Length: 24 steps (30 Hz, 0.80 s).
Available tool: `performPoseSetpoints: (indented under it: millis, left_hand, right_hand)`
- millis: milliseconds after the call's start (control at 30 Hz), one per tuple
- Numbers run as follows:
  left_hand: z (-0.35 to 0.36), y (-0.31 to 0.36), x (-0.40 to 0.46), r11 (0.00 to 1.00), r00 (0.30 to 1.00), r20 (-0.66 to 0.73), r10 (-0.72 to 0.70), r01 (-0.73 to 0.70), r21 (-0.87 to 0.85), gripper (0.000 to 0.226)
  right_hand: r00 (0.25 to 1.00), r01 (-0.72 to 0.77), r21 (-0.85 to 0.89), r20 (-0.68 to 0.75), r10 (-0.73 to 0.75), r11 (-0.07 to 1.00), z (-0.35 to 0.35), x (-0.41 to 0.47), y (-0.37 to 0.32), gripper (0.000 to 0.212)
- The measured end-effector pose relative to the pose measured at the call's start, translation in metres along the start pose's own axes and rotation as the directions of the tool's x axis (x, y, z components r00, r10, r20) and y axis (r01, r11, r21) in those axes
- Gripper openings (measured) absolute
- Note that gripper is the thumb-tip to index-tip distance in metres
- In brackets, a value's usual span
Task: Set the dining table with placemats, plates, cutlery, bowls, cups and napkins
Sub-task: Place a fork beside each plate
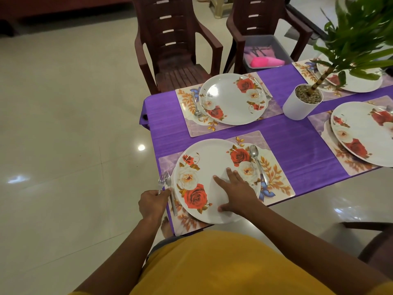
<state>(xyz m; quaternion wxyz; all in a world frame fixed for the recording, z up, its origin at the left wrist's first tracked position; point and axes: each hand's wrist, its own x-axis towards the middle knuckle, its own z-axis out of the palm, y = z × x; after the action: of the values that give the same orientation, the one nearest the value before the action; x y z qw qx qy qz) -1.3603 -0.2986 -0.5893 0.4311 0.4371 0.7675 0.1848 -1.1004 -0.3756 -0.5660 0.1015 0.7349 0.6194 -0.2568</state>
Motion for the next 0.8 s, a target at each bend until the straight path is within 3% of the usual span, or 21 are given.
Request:
performPoseSetpoints:
  millis: [800]
  left_hand:
    - [-0.0006,0.0032,-0.0016,1.000,1.000,-0.002,0.002,-0.002,0.014,0.037]
  right_hand:
    - [1.000,0.028,-0.004,-0.002,-0.028,1.000,-0.0008,-0.0020,0.0026,0.113]
